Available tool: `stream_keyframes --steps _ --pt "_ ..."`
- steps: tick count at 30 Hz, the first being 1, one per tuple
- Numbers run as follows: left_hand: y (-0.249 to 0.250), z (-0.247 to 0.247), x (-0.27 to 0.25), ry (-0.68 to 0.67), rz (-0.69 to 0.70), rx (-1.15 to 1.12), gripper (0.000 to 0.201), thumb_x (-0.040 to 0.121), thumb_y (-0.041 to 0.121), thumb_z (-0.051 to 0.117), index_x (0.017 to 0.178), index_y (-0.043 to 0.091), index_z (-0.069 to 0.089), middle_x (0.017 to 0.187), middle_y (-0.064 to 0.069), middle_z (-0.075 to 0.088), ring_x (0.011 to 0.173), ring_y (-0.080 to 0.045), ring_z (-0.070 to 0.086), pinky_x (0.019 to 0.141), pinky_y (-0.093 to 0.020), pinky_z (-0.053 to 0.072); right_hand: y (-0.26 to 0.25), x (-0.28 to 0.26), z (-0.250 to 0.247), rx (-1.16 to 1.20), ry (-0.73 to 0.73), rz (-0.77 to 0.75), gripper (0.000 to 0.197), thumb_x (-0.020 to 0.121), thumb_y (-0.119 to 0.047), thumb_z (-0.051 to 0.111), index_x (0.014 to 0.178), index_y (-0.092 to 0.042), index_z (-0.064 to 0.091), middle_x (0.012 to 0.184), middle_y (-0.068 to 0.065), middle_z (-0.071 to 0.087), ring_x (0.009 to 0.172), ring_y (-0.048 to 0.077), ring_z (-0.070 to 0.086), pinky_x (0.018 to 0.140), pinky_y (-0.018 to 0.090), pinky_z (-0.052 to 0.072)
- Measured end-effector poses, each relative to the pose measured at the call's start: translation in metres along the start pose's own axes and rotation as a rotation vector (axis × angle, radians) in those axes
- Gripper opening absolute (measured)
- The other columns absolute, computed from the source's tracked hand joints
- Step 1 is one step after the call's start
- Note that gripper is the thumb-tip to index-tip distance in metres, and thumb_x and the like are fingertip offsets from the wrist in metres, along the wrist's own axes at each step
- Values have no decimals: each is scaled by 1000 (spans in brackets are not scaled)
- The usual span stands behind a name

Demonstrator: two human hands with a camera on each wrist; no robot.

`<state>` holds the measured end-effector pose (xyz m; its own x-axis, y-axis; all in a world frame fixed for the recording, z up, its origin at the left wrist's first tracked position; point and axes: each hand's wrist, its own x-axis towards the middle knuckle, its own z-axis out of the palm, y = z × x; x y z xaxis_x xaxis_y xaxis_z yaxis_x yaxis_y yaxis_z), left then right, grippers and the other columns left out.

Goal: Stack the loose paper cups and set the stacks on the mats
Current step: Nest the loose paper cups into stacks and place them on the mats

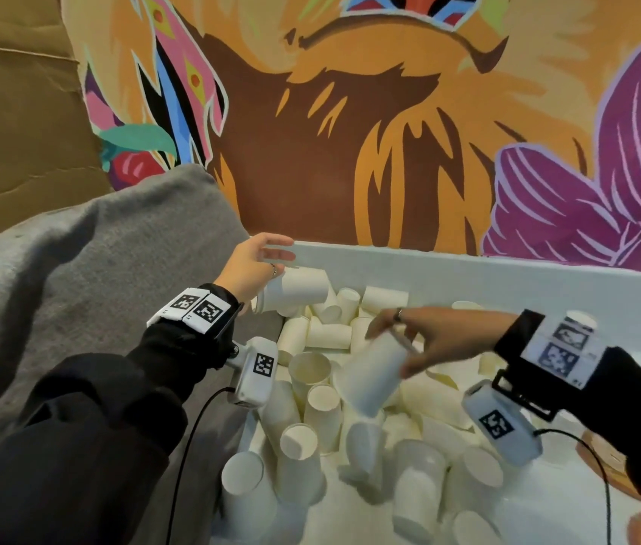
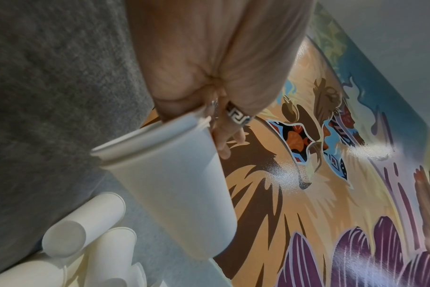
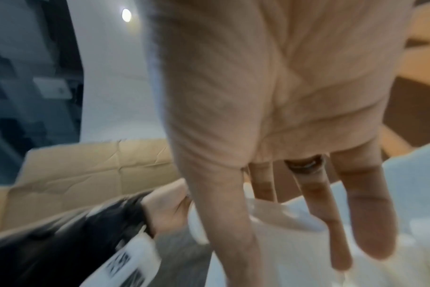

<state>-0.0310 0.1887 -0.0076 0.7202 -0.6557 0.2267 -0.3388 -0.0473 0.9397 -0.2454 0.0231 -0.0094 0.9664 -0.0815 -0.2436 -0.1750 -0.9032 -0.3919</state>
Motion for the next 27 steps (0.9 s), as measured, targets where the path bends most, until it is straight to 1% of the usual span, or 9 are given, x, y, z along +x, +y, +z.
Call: stream_keyframes --steps 1,4,7,11,14,17,21,24,27 --pt "1 0 1 0 2 -5 39 88 -17 45 111 12 57 100 -4 62 86 -4 57 65 -14 46 5 -3 -11 76 97 30 54 81 -23 73 124 -33 42 122 -10 49 100 14 56 76 16 48" --pt "3 0 5 3 6 -26 40 88 -17 44 114 11 56 102 -5 62 91 -11 57 67 -16 47 16 -4 -32 355 363 98 52 82 -15 71 123 -26 41 120 -1 47 94 21 60 73 26 54" --pt "7 3 6 4 9 -54 42 89 -17 40 115 13 54 104 -6 61 98 -14 54 72 -19 46 21 5 -36 490 484 134 50 83 -14 69 122 -25 40 124 3 45 92 23 61 79 36 57" --pt "15 9 6 -6 22 -101 48 89 -17 33 122 13 52 111 -5 60 106 -15 52 78 -18 42 13 21 -31 608 510 93 49 84 -15 69 121 -26 39 124 4 44 100 31 61 86 44 55" --pt "18 16 6 -44 11 -195 43 93 -9 35 119 20 52 114 -1 61 117 -23 53 94 -36 48 2 29 -25 683 505 37 50 86 -14 66 126 -21 38 116 -5 48 90 19 63 81 33 56" --pt "19 21 5 -76 7 -200 31 94 8 52 117 29 50 110 8 60 119 -21 52 106 -47 39 -1 35 -20 731 528 27 49 86 -11 66 126 -18 38 114 -6 49 88 16 63 81 32 55" --pt "15 27 3 -150 11 -164 55 80 5 71 124 28 47 115 6 60 122 -17 49 107 -39 35 1 37 -14 798 487 23 51 85 -13 67 127 -18 38 119 -3 51 97 23 63 84 36 55" --pt "14 38 1 -207 14 -141 56 78 -1 71 118 33 50 112 9 62 121 -16 50 109 -47 35 -2 37 -6 797 425 11 49 87 -17 64 128 -21 37 125 0 50 100 23 63 80 34 57" --pt "14 47 2 -202 28 -116 55 80 -4 68 113 36 52 109 10 64 120 -16 51 108 -49 37 -1 32 1 683 463 88 43 93 -30 55 130 -23 34 128 -1 44 100 19 60 78 34 56"
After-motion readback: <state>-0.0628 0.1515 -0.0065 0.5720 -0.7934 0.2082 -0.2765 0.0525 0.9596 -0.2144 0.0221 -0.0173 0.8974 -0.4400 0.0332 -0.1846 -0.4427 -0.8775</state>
